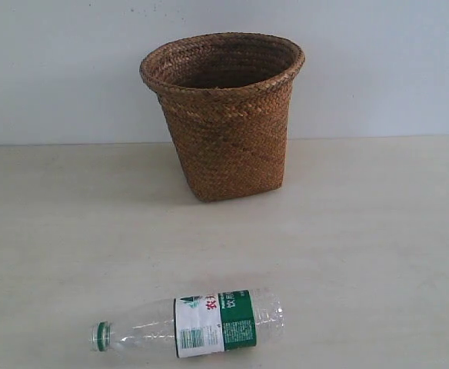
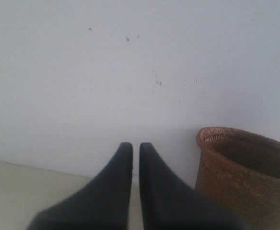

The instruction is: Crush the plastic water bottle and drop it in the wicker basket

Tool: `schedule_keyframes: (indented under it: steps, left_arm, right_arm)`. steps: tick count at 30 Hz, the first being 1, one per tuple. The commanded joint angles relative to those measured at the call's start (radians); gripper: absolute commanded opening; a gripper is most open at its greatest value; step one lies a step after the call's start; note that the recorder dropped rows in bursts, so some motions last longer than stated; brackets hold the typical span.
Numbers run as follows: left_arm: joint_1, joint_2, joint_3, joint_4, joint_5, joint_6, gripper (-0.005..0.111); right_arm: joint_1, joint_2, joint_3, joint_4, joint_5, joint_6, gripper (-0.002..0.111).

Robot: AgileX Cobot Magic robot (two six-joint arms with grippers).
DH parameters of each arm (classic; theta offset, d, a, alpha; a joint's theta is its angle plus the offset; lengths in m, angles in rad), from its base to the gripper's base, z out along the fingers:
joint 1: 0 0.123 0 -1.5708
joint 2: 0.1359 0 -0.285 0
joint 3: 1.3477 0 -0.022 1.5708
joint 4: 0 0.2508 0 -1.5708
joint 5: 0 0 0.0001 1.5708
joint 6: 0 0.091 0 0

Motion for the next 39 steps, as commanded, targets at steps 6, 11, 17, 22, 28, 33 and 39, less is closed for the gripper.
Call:
schedule_keyframes:
  steps: [6, 11, 17, 22, 28, 33, 39]
  left_arm:
    - [0.003, 0.309, -0.244, 0.030, 0.221, 0.098, 0.004]
    - [0.003, 0.431, -0.351, 0.026, 0.378, 0.189, 0.004]
    - [0.003, 0.554, -0.478, -0.085, 0.616, 0.461, 0.004]
    - [0.001, 0.671, -0.520, -0.487, 0.825, 1.020, 0.004]
    - [-0.124, 0.807, -0.520, -0.505, 0.941, 1.219, 0.004]
    - [-0.259, 0.880, -0.520, -0.353, 0.910, 1.174, 0.004]
    - [-0.361, 0.937, -0.520, -0.177, 0.898, 1.050, 0.004]
  right_arm:
    - [-0.005, 0.336, -0.245, -0.029, 0.140, -0.039, 0.000]
    - [0.027, 0.488, -0.368, -0.029, 0.281, -0.113, 0.000]
    - [0.107, 0.624, -0.531, -0.029, 0.534, -0.274, 0.000]
    - [0.218, 0.756, -0.681, 0.026, 0.844, -0.483, 0.000]
    - [0.259, 0.927, -0.764, 0.407, 1.170, -0.937, 0.000]
    - [0.341, 1.029, -0.775, 0.466, 1.204, -1.003, 0.000]
    - [0.429, 1.114, -0.775, 0.465, 1.198, -1.054, 0.000]
